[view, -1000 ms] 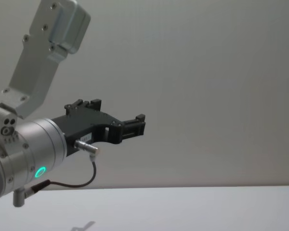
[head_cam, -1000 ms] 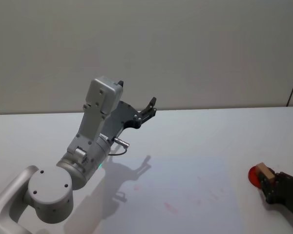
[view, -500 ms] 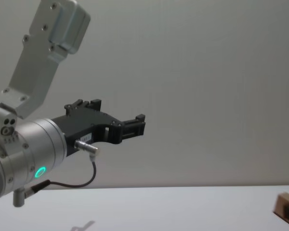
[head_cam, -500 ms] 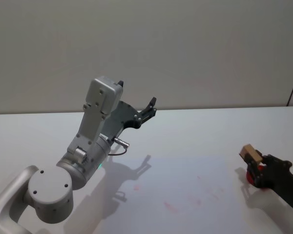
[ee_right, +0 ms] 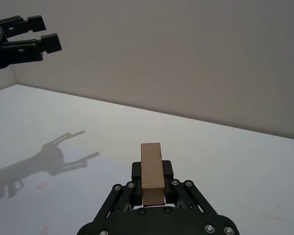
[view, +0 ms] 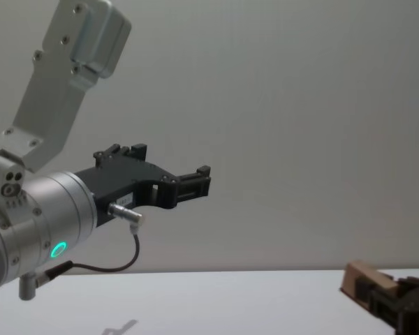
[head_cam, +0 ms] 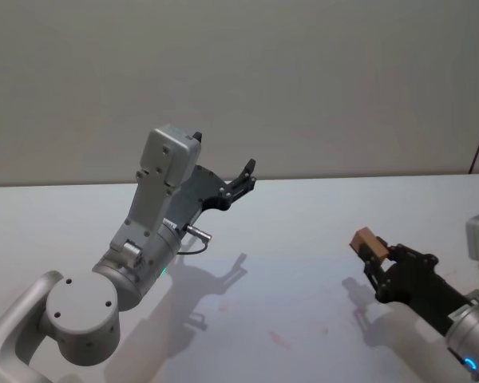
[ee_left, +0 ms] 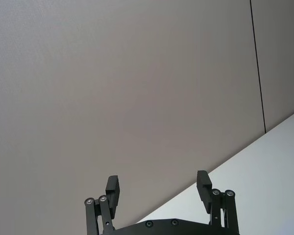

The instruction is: Use the one hand to pick up the stamp and affix it onto the A4 paper.

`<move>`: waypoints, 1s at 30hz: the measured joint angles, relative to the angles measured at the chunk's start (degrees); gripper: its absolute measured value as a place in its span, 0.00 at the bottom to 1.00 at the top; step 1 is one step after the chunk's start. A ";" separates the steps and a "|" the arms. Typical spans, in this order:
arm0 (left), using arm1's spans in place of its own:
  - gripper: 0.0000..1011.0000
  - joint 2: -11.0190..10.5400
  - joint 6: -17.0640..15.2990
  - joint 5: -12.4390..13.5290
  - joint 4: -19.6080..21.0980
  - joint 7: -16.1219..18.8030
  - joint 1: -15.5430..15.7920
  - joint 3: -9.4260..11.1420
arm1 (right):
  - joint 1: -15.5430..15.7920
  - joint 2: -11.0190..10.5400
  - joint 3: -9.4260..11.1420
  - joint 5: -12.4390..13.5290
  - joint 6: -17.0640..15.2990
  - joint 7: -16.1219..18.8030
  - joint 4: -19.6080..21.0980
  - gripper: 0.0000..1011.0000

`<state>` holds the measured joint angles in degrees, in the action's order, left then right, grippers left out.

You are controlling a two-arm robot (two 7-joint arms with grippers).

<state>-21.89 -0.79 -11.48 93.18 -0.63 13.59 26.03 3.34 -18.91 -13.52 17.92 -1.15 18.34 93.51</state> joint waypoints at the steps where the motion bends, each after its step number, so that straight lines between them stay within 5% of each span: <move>1: 0.99 0.00 0.00 0.00 0.00 0.00 0.00 0.00 | -0.07 0.16 -0.14 -0.22 0.02 0.05 -0.10 0.22; 30: 0.99 0.00 0.00 0.00 0.00 0.00 0.00 0.00 | -3.38 4.04 -2.82 -7.41 1.35 -1.55 -7.65 0.22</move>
<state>-21.89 -0.80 -11.48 93.18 -0.62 13.59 26.02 -0.03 -14.87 -16.34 10.51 0.20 16.79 85.86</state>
